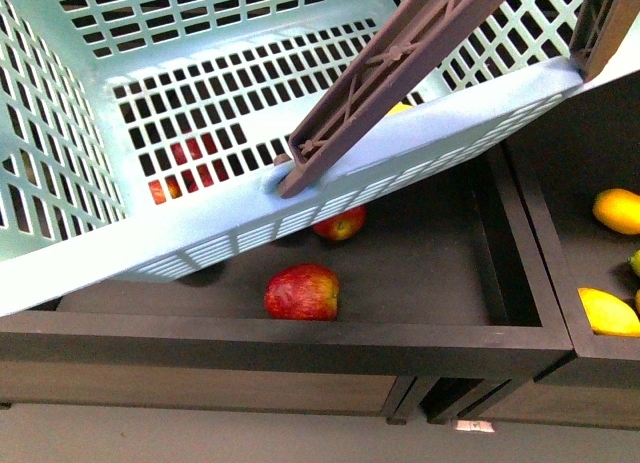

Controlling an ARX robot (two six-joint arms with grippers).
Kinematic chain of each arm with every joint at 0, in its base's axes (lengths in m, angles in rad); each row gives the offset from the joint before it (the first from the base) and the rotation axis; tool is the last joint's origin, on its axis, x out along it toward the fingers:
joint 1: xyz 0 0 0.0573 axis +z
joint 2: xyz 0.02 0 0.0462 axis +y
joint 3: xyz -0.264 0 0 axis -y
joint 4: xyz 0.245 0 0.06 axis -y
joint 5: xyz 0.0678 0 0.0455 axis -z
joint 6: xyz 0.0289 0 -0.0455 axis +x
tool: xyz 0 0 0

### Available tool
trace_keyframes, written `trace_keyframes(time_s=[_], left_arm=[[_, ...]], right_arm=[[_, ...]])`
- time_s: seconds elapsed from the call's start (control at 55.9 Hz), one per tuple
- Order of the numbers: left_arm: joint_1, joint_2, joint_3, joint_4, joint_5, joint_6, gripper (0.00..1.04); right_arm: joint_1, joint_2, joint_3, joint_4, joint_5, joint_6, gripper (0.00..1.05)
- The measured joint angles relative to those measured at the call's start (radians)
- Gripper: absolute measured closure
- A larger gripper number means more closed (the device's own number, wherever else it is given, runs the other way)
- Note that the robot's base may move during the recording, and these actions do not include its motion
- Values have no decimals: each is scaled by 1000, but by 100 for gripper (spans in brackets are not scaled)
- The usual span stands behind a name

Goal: Pick lemon and mango into basket

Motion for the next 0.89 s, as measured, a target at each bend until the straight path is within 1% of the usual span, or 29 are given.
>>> trace_keyframes(time_s=[0.089,0.143,0.161,0.215,0.429,0.59,0.608,0.644,0.662,0.734,0.769,0.805,0.841,0.895], left_arm=[[3,0,0,0,-2,-2,100],[4,0,0,0,-7,1,100],[4,0,0,0,-9,1,100],[4,0,0,0,-9,2,100],[3,0,0,0,-2,0,100],[3,0,0,0,-5,0,100],[3,0,0,0,-4,0,100],[3,0,0,0,-4,0,100],[3,0,0,0,-4,0,100],[3,0,0,0,-4,0,100],[3,0,0,0,-4,0,100],[3,0,0,0,-5,0,100],[3,0,0,0,-5,0,100],[4,0,0,0,-5,0,100]], right_arm=[[0,-35,-42,6,0,-6,78],[0,-66,-71,8,0,-13,88],[0,-80,-85,9,0,-16,93],[0,-113,-116,8,0,-21,103],[0,-194,-177,-13,0,-20,103],[0,-286,-225,-58,0,-21,103],[0,-297,-230,-63,0,-22,97],[0,-300,-231,-63,0,-22,92],[0,-302,-231,-63,0,-22,87],[0,-303,-231,-63,0,-22,76],[0,-303,-231,-63,0,-22,73],[0,-303,-231,-63,0,-22,66],[0,-304,-231,-63,0,-22,62],[0,-304,-231,-63,0,-22,53]])
